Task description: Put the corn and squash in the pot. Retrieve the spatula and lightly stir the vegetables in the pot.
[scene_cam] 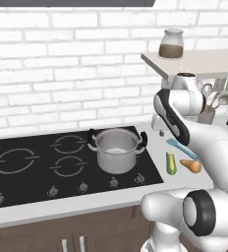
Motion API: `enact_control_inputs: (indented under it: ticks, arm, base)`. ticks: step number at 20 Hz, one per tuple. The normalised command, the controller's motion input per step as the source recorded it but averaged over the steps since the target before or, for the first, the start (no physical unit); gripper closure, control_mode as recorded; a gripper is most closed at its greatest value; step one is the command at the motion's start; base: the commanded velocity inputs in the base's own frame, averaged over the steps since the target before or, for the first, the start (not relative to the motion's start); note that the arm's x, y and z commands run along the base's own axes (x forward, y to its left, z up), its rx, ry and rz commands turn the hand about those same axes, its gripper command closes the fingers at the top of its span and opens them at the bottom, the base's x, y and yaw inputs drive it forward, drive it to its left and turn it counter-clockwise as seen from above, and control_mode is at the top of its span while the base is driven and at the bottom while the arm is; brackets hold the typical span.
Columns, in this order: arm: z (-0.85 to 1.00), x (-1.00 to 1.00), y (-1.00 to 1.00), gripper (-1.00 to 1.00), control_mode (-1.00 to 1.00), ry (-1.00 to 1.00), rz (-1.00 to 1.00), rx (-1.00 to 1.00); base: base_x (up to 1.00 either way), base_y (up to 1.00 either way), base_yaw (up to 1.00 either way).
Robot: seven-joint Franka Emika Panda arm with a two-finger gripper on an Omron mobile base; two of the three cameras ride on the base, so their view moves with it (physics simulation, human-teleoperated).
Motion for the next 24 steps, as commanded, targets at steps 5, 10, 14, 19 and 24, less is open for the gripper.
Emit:
enact_control_inputs:
  ticks: [5,10,14,19,24]
  arm:
    - [-1.00,0.03,-0.61,-1.00,-1.00,0.27,-0.17,-0.03]
    - [-0.99,-0.02,-0.22,-1.00,-1.00,0.11,-0.14,0.00]
    - [-1.00,0.00,-0.03,-1.00,-1.00,0.04,-0.08,0.00]
    - [-0.74,0.01,0.00,-1.00,-1.00,-0.01,-0.08,0.00]
    - [-0.43,0.19,0.00,-1.00,-1.00,0.00,-0.08,0.00]
  base:
    - [0.00,0.00,0.00]
    - [0.00,0.00,0.00]
    - [0.00,0.00,0.00]
    - [0.00,0.00,0.00]
    - [0.00,0.00,0.00]
